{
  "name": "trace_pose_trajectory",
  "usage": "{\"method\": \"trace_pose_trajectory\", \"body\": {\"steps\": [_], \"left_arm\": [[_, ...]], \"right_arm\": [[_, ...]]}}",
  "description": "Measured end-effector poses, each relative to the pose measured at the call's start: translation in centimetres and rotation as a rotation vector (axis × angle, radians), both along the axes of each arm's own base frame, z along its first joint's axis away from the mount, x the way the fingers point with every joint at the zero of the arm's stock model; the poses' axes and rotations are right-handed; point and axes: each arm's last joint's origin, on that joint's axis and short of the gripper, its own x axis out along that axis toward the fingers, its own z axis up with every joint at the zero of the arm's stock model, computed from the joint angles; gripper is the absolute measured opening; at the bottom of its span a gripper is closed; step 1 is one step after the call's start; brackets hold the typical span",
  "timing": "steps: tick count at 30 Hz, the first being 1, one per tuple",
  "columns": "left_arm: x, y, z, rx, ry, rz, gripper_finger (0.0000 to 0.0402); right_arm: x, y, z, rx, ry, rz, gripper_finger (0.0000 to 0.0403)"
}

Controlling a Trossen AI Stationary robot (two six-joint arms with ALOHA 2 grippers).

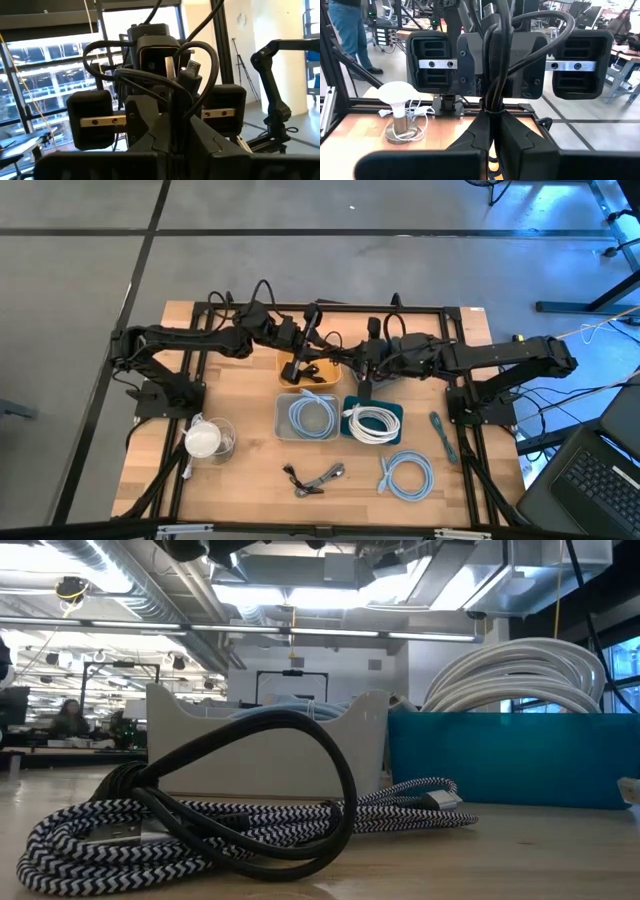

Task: Pick & Place USB Port
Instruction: Put the black USB cable into the yellow bin

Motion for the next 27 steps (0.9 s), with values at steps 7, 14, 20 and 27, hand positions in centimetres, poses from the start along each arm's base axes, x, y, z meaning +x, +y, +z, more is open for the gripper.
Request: {"method": "trace_pose_trajectory", "body": {"steps": [7,14,20,27], "left_arm": [[-0.5,0.3,0.2,-0.011,0.044,0.014,0.0025],[-3.7,1.6,0.1,-0.002,0.315,0.275,0.0025],[-5.5,2.8,-2.3,0.079,0.644,0.620,0.0025],[-4.0,4.6,-5.9,0.046,0.862,0.635,0.0025]], "right_arm": [[-1.1,-0.4,-0.2,-0.151,0.100,-0.124,0.0133],[-5.0,-1.1,-1.0,-0.271,0.354,-0.514,0.0190],[-7.2,-1.6,-1.7,-0.224,0.423,-0.678,0.0188],[-7.1,-2.4,-2.0,-0.152,0.398,-0.743,0.0179]]}}
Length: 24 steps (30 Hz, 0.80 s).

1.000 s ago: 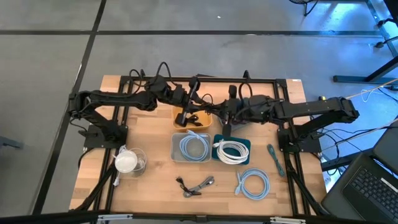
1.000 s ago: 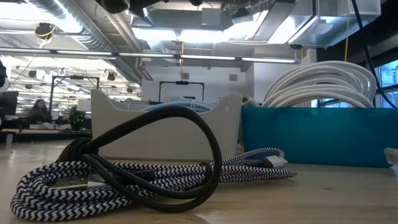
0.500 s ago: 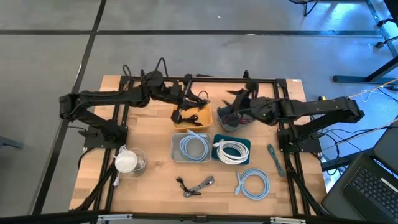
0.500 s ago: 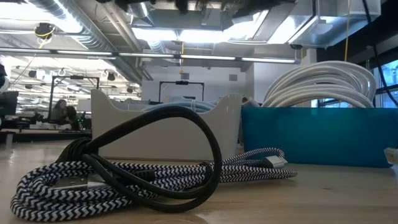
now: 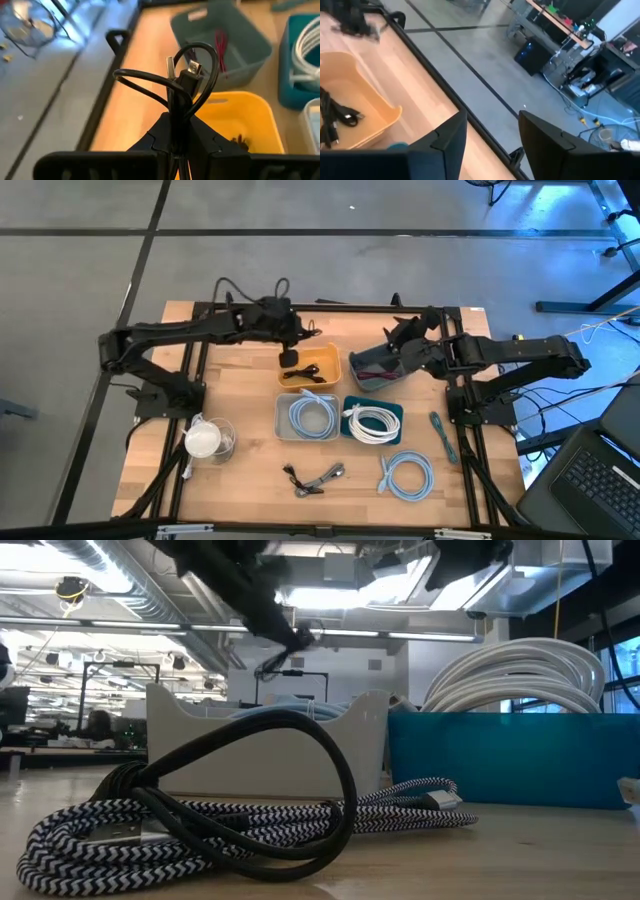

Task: Pick & Place USB Port
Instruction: Put the black USB cable into the yellow bin

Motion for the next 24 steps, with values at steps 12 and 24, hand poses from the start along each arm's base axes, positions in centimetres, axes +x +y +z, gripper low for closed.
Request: {"method": "trace_pose_trajectory", "body": {"steps": [12,24], "left_arm": [[5.0,0.1,-7.0,-0.180,0.279,0.022,0.0025],[6.6,0.0,-11.9,-0.214,0.405,-0.004,0.0026]], "right_arm": [[0.1,0.1,-0.2,0.078,-0.019,0.043,0.0177],[0.1,0.1,-0.2,0.085,-0.017,0.050,0.0177]]}}
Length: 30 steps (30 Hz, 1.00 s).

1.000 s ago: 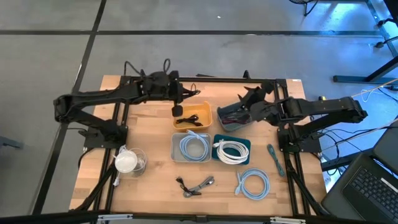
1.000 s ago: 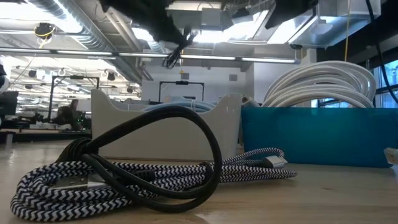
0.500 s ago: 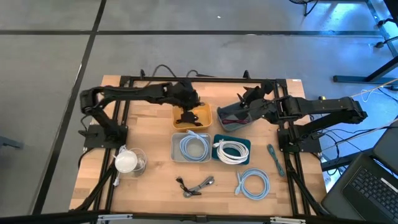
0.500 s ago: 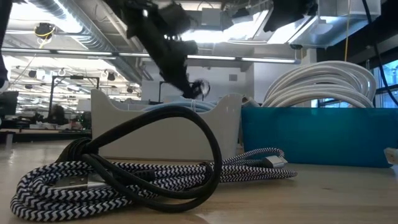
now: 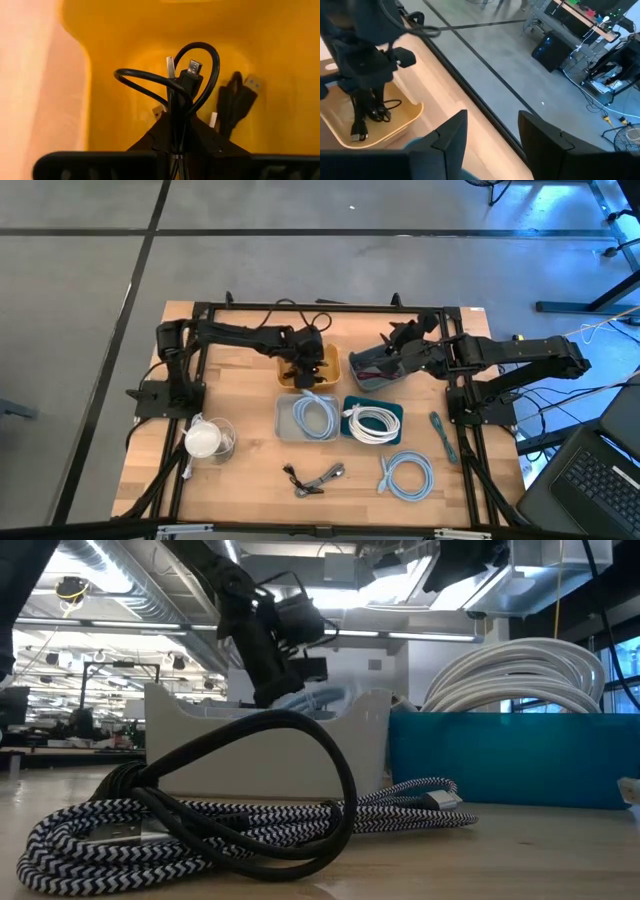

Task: Pick & Place USB Port
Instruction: Put the black USB cable into the yellow bin, then put the light blue USB cable into the gray bin

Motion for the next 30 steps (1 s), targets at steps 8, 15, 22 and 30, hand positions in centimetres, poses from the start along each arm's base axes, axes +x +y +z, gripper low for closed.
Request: {"method": "trace_pose_trajectory", "body": {"steps": [8,15,22,30], "left_arm": [[-0.2,-0.1,0.6,0.003,-0.009,-0.005,0.0151],[-1.4,-0.5,4.6,0.031,-0.107,0.003,0.0213],[-3.9,-3.4,11.6,-0.175,-0.392,-0.107,0.0214],[-7.6,-8.1,14.7,-0.213,-0.576,-0.339,0.0209]], "right_arm": [[0.1,0.1,-0.1,0.031,0.003,0.034,0.0177],[0.0,0.1,-0.1,0.030,0.007,0.034,0.0177],[-0.1,0.2,-0.4,0.084,0.031,0.066,0.0177],[-0.4,3.6,-1.4,0.702,0.064,0.419,0.0177]]}}
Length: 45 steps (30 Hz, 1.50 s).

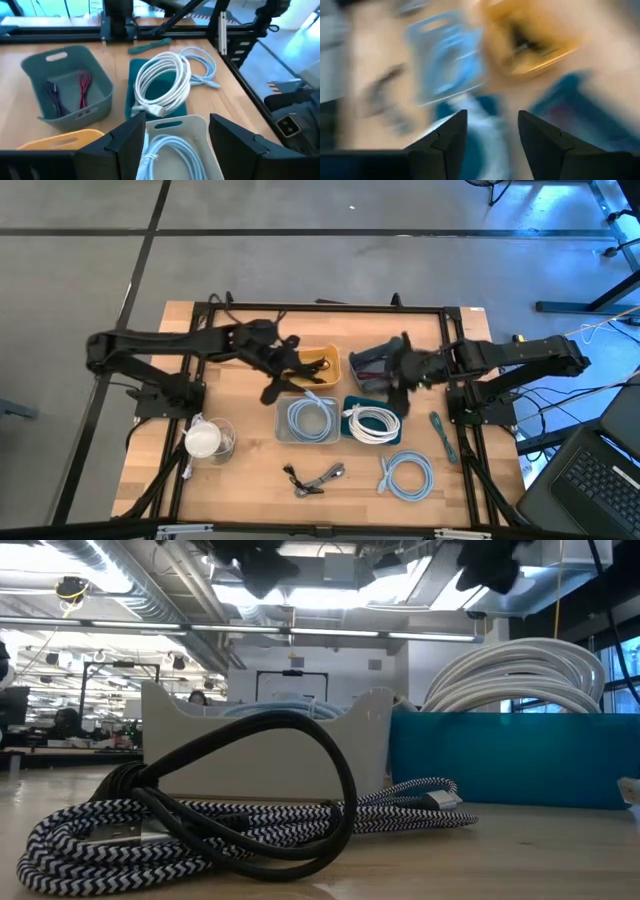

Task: Pick & Place USB Port
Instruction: Put the light blue USB cable into the gray bin

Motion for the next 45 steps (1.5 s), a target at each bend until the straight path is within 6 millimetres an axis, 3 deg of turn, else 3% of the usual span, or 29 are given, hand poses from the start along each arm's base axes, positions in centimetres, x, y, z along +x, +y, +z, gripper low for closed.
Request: {"method": "trace_pose_trajectory", "body": {"steps": [5,9,14,18,24,45], "left_arm": [[-2.3,-0.5,1.1,0.023,-0.071,0.036,0.0209],[-3.9,-0.5,1.5,0.034,-0.093,0.112,0.0209],[-5.1,-0.7,2.1,0.028,-0.128,0.123,0.0209],[-5.4,-0.8,2.5,0.030,-0.156,0.122,0.0209],[-5.4,-0.8,2.8,0.023,-0.184,0.123,0.0209],[-5.4,-0.9,2.7,0.038,-0.179,0.105,0.0209]], "right_arm": [[-0.8,4.9,-0.6,0.163,0.051,0.070,0.0177],[-1.7,8.9,-1.7,0.183,0.108,0.042,0.0177],[-2.5,13.1,-4.7,0.184,0.262,0.020,0.0176],[-2.8,15.0,-7.6,0.101,0.409,-0.018,0.0176],[-3.0,15.8,-10.9,-0.005,0.611,-0.151,0.0176],[-1.4,17.3,-18.7,-0.216,0.778,-0.231,0.0173]]}}
